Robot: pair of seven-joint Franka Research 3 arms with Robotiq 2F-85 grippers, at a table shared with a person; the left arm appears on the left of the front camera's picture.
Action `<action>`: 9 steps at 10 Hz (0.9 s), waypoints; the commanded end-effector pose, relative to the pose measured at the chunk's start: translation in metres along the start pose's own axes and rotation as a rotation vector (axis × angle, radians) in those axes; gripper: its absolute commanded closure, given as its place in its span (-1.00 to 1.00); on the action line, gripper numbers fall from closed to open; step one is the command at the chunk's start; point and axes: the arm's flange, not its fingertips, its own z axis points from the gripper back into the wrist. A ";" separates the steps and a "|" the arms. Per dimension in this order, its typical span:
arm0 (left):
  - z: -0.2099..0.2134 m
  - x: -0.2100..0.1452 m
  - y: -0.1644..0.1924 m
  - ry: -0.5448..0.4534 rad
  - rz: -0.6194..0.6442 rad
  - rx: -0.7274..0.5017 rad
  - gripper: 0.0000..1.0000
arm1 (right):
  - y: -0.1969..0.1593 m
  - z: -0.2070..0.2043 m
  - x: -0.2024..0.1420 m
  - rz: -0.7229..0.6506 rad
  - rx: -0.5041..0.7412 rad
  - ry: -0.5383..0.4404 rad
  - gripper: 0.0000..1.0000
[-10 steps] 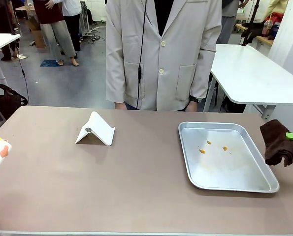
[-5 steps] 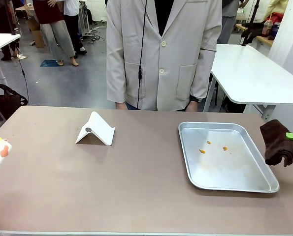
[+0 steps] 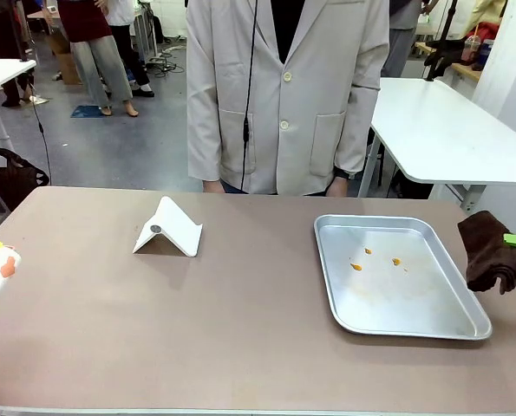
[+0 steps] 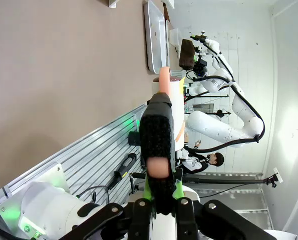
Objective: Clean the surface of the table.
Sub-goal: Clean the area not pointed to by the person.
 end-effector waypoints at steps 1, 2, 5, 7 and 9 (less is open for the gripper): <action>-0.002 -0.003 -0.004 0.003 0.002 -0.007 0.67 | 0.018 -0.007 -0.003 0.114 -0.151 -0.003 0.74; -0.002 -0.003 -0.004 0.003 0.002 -0.007 0.67 | 0.039 -0.020 0.002 0.213 -0.266 0.015 0.74; -0.002 -0.003 -0.004 0.003 0.002 -0.007 0.67 | 0.078 -0.077 0.032 0.362 -0.543 0.090 0.74; -0.002 -0.003 -0.004 0.003 0.002 -0.007 0.67 | 0.084 -0.113 0.056 0.378 -0.699 0.019 0.74; -0.002 -0.003 -0.004 0.003 0.002 -0.007 0.67 | 0.080 -0.142 0.078 0.424 -0.824 0.009 0.74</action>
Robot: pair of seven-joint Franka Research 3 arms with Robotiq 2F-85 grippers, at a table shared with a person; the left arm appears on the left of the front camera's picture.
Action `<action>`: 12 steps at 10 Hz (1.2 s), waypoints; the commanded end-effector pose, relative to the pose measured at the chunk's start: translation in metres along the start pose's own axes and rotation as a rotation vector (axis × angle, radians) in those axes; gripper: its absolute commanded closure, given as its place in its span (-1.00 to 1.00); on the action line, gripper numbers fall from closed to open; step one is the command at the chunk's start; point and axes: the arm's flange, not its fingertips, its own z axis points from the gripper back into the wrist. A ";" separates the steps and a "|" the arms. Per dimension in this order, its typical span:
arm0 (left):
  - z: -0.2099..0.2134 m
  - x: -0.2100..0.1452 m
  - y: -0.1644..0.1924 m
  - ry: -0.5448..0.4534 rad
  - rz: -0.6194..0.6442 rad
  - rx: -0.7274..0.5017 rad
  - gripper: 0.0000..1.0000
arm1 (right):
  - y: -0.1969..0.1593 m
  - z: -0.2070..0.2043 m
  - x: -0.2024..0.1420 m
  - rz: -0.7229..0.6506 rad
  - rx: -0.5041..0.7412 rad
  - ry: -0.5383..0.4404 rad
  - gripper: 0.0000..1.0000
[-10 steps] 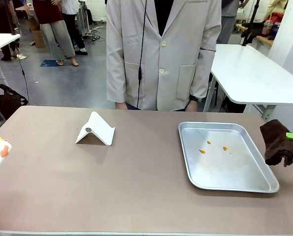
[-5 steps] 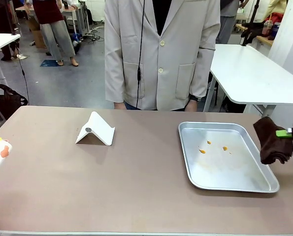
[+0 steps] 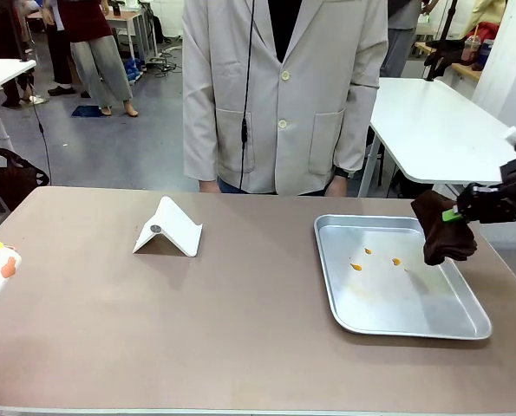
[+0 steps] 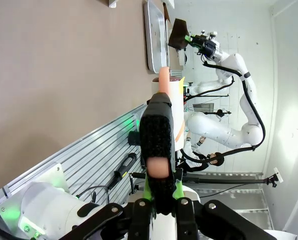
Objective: Clean the surface of the table.
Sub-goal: Clean the area not pointed to by the person.
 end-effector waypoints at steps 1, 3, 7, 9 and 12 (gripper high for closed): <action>-0.002 -0.003 -0.004 0.001 0.003 -0.007 0.67 | -0.005 -0.028 0.022 0.013 -0.135 0.037 0.74; -0.002 -0.003 -0.004 0.001 0.003 -0.007 0.67 | -0.011 -0.053 0.031 0.061 -0.186 0.066 0.74; -0.002 -0.003 -0.004 0.001 0.003 -0.007 0.67 | -0.017 -0.097 0.023 0.065 -0.193 0.086 0.74; -0.002 -0.003 -0.004 0.001 0.003 -0.007 0.67 | -0.013 -0.113 0.013 0.075 -0.161 0.133 0.74; -0.002 -0.003 -0.004 0.001 0.003 -0.007 0.67 | 0.000 -0.132 -0.002 0.090 -0.093 0.215 0.74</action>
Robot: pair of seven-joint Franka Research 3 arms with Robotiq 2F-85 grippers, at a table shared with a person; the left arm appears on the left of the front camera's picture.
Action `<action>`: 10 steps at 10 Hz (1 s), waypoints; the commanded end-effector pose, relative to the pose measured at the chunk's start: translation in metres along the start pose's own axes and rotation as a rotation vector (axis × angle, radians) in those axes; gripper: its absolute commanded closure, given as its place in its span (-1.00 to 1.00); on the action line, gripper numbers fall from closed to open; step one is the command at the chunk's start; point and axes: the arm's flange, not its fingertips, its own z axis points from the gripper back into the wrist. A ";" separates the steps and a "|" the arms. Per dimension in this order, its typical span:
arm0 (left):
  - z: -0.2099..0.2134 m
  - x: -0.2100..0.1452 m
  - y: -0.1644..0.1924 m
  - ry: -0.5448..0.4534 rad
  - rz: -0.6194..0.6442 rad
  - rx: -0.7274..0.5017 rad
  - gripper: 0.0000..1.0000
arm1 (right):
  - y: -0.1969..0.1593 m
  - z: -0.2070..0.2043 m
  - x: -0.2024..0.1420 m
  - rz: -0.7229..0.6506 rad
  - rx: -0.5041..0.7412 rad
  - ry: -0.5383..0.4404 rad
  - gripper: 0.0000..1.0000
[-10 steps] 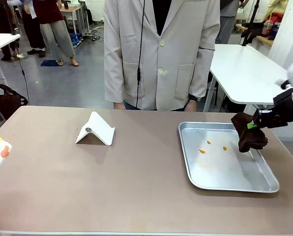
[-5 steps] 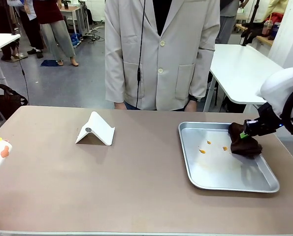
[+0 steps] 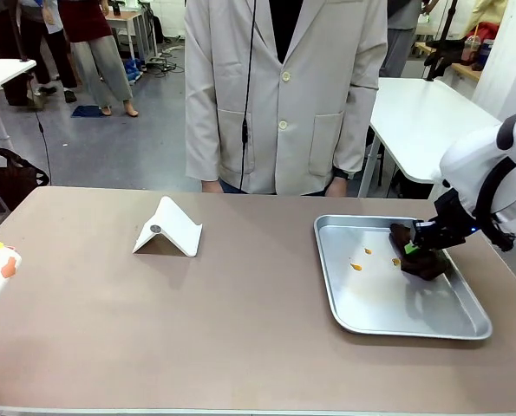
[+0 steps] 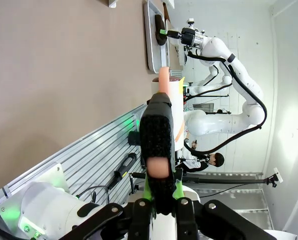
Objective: Clean the surface of the table.
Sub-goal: Clean the area not pointed to by the person.
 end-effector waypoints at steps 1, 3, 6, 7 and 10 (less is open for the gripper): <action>-0.002 -0.003 -0.004 0.001 0.003 -0.007 0.67 | 0.011 -0.013 -0.005 0.032 0.079 0.052 0.74; -0.002 -0.003 -0.004 0.001 0.003 -0.007 0.67 | 0.025 -0.021 -0.010 0.064 0.138 0.103 0.74; -0.002 -0.003 -0.004 0.001 0.003 -0.007 0.67 | 0.054 -0.034 -0.014 0.147 0.167 0.134 0.74; -0.002 -0.003 -0.004 0.001 0.003 -0.007 0.67 | 0.064 -0.038 -0.014 0.174 0.176 0.145 0.74; -0.002 -0.003 -0.004 0.001 0.003 -0.007 0.67 | 0.099 -0.045 -0.024 0.291 0.227 0.200 0.74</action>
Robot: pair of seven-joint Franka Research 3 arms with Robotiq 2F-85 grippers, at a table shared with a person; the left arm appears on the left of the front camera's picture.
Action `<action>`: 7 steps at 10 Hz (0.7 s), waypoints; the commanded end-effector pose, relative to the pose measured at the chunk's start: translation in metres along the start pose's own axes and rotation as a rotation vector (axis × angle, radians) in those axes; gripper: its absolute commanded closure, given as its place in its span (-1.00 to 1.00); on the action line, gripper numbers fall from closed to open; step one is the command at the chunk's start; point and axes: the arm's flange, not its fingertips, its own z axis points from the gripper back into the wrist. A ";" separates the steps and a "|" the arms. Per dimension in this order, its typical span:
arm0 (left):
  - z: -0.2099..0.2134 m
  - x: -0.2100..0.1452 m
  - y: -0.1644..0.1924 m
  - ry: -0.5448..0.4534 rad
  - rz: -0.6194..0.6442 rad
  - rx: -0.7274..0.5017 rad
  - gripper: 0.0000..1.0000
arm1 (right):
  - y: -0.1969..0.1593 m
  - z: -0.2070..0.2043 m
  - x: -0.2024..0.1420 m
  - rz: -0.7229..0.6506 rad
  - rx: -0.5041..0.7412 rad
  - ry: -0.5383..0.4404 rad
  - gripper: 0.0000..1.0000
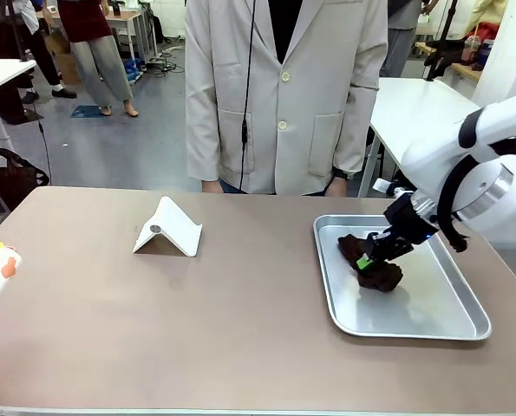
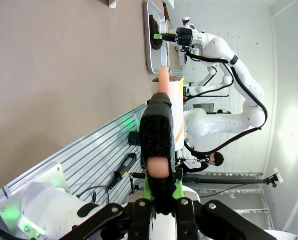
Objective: Clean the surface of the table.
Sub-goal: Clean the area not pointed to by the person.
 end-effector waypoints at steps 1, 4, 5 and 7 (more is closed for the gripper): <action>-0.002 -0.003 -0.004 0.001 0.003 -0.007 0.67 | 0.018 -0.014 -0.004 0.081 0.068 0.047 0.74; -0.002 -0.003 -0.004 0.001 0.003 -0.007 0.67 | 0.032 -0.019 -0.013 0.141 0.035 0.068 0.74; -0.002 -0.003 -0.004 0.001 0.003 -0.007 0.67 | 0.030 -0.019 -0.014 0.136 0.011 0.069 0.74; -0.002 -0.003 -0.004 0.001 0.003 -0.007 0.67 | 0.015 -0.016 -0.012 0.106 -0.081 0.027 0.74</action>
